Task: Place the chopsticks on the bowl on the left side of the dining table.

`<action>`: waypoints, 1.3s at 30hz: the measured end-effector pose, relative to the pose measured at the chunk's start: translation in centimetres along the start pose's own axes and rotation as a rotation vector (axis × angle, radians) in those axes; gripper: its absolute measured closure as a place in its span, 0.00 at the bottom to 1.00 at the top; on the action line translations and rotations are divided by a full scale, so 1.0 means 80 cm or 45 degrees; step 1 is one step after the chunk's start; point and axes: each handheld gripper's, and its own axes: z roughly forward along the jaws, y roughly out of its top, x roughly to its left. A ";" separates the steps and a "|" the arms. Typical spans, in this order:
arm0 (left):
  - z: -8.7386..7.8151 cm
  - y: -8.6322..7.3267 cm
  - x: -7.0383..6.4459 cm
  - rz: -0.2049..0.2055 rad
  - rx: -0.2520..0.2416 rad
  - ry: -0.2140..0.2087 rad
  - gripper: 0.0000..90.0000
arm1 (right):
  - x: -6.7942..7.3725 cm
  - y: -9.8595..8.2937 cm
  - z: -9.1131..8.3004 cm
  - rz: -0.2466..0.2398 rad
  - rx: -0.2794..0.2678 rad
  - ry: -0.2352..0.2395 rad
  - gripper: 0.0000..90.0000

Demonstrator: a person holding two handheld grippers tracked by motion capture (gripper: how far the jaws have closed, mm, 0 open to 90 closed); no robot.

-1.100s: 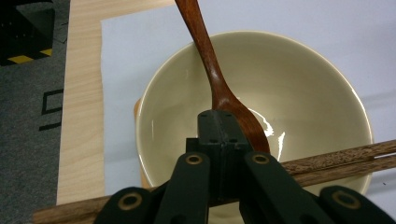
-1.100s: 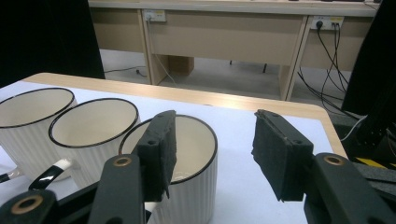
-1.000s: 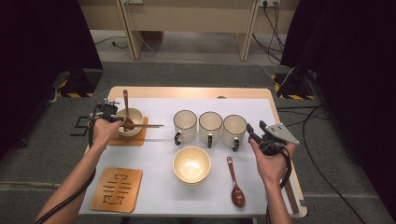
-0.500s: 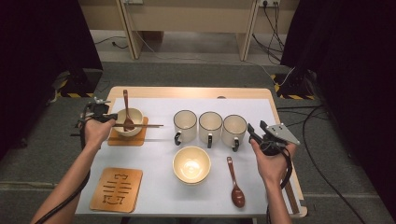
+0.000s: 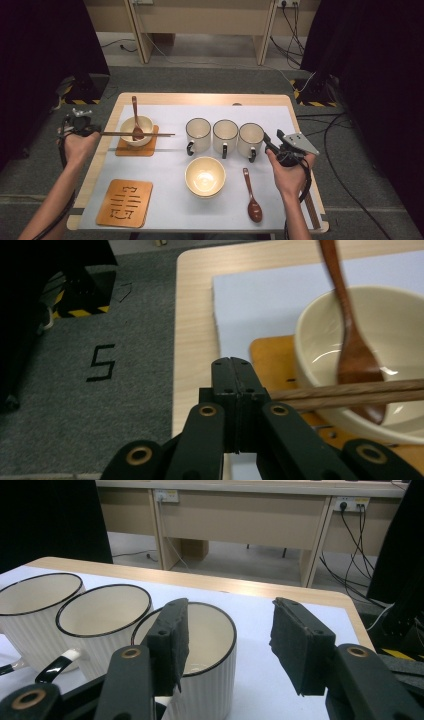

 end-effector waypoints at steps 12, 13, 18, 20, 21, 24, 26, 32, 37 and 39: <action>0.020 -0.017 0.022 -0.021 0.062 0.045 0.99 | 0.002 -0.001 0.002 0.000 0.008 0.004 0.55; 0.022 -0.018 0.020 -0.019 0.065 0.042 0.99 | 0.001 -0.001 0.002 -0.001 0.008 0.004 0.55; 0.025 -0.017 0.013 -0.005 0.067 0.024 0.99 | 0.001 -0.002 0.002 0.000 0.010 0.004 0.55; 0.025 -0.016 0.009 0.003 0.064 0.019 0.99 | 0.001 -0.001 0.002 -0.001 0.009 0.002 0.55; 0.025 -0.016 0.007 0.009 0.066 0.013 0.99 | 0.001 -0.001 0.002 0.001 0.007 0.002 0.55; 0.025 -0.016 0.004 0.017 0.065 0.010 0.99 | 0.000 -0.001 0.001 -0.001 0.007 -0.002 0.55; 0.025 -0.015 0.004 0.022 0.068 0.007 0.99 | 0.000 -0.001 0.002 -0.001 0.004 -0.001 0.55; 0.025 -0.015 -0.003 0.032 0.068 -0.001 0.99 | 0.001 -0.001 0.002 0.001 0.010 0.004 0.55; 0.025 -0.013 -0.005 0.035 0.067 -0.001 0.99 | 0.000 -0.001 0.002 -0.005 0.010 0.001 0.55; 0.024 -0.012 -0.005 0.034 0.064 0.001 0.99 | 0.000 -0.001 0.002 -0.003 0.013 0.000 0.55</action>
